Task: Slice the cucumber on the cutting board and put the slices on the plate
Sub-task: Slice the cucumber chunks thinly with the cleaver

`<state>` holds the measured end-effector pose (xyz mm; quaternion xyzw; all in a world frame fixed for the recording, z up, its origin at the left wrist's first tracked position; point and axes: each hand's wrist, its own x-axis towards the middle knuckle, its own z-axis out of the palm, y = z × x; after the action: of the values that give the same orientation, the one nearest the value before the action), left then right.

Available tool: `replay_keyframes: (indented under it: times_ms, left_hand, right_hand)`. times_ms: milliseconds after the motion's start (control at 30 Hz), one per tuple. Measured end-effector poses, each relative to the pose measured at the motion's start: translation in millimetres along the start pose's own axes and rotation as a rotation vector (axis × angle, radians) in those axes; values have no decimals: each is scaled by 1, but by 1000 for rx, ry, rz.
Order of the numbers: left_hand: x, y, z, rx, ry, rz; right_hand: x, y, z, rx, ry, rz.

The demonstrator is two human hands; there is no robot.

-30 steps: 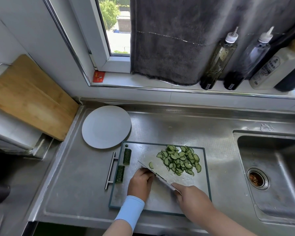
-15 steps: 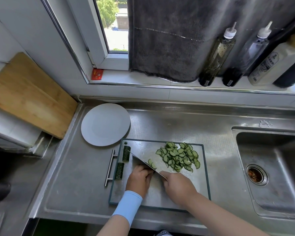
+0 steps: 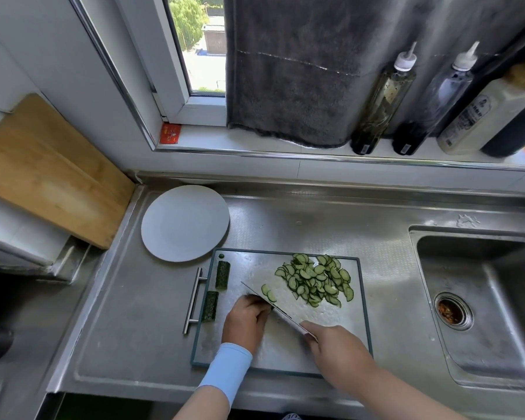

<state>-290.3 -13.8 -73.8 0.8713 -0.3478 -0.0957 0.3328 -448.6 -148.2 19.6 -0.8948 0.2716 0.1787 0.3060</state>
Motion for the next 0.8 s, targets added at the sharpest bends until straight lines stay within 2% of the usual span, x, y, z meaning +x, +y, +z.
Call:
replay_keyframes:
  times_ms: [200,433,800]
  left_hand:
    - [1,-3,1,-19,8,-8]
    - [-2,-3,2,8,22,63]
    - [-1,3,-4,45,13,5]
  right_hand:
    - [14,-8,4,28,-21,14]
    - [37,-24,7,30,-29,17]
    - [22,-21,7,-17,17,-16]
